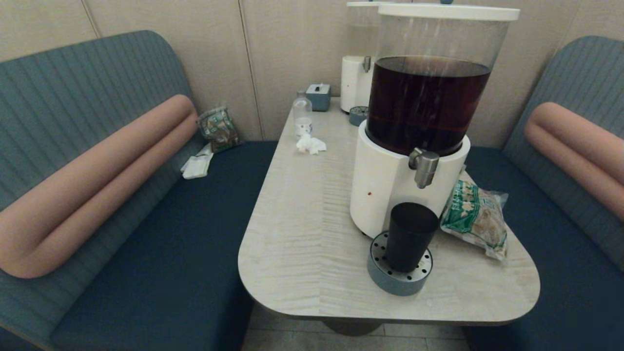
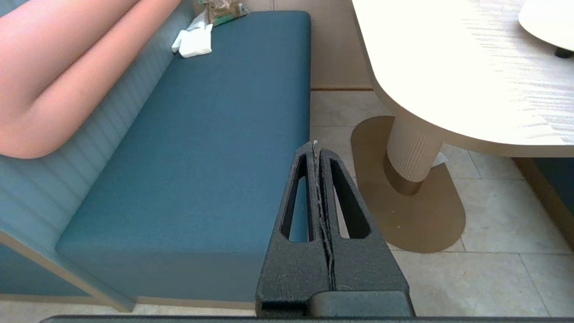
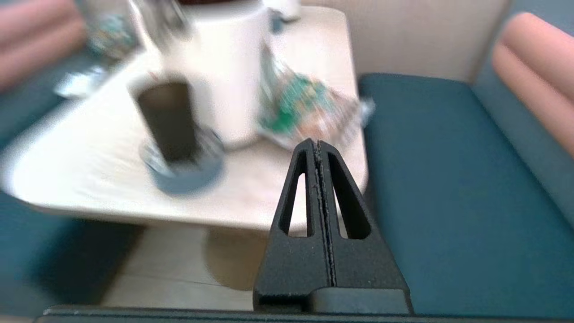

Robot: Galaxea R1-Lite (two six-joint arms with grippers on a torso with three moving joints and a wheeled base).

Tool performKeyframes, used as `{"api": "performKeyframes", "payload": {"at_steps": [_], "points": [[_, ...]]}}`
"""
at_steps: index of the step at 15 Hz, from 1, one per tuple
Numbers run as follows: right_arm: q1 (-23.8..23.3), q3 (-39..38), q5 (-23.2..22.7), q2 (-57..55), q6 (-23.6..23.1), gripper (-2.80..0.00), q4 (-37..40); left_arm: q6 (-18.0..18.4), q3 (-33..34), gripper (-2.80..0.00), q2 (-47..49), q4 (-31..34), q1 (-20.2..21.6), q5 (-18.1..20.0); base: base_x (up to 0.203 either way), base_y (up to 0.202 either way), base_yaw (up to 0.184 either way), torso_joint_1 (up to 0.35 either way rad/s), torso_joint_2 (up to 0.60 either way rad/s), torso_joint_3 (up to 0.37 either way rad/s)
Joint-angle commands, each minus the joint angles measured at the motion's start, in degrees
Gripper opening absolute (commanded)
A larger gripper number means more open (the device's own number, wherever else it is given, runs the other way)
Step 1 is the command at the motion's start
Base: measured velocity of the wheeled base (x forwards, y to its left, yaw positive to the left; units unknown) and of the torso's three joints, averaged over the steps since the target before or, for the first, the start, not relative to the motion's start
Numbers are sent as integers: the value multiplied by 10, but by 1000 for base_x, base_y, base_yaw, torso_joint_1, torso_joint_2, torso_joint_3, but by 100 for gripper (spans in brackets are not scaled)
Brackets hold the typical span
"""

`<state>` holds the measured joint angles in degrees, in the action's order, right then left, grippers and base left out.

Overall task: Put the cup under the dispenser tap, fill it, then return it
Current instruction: Turn on the faucet

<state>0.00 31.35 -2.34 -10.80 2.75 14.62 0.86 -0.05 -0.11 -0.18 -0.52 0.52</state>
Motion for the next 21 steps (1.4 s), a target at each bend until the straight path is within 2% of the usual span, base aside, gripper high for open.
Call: {"api": "performKeyframes", "payload": {"at_steps": [1,4,6,8,9,10,12,13,15,17,21], "points": [[2,156,-20,-183,20,-280,52,0,0,-280,1,0,0,0,0,0,0,0,0,0],[16,373,-68,-383,59,-280,188,0,0,-280,1,0,0,0,0,0,0,0,0,0],[47,525,-88,-520,81,-280,313,0,0,-280,1,0,0,0,0,0,0,0,0,0],[83,651,-74,-636,97,-280,416,0,0,-280,1,0,0,0,0,0,0,0,0,0],[107,693,-45,-685,103,-280,451,0,0,-280,1,0,0,0,0,0,0,0,0,0],[135,724,6,-729,108,-280,473,0,0,-280,1,0,0,0,0,0,0,0,0,0],[190,759,157,-795,114,-280,488,0,0,-280,1,-1,-1,0,0,0,0,0,0,0],[219,772,207,-821,115,-280,488,0,0,-280,1,0,0,0,0,0,0,0,0,0],[264,791,229,-846,114,-280,469,0,0,-280,1,0,0,0,0,0,0,0,0,0],[301,792,230,-862,117,-280,438,0,0,-280,1,0,0,0,0,0,0,0,0,0],[319,793,217,-889,126,-280,378,0,0,-280,1,0,0,0,0,0,0,0,0,0]]}}
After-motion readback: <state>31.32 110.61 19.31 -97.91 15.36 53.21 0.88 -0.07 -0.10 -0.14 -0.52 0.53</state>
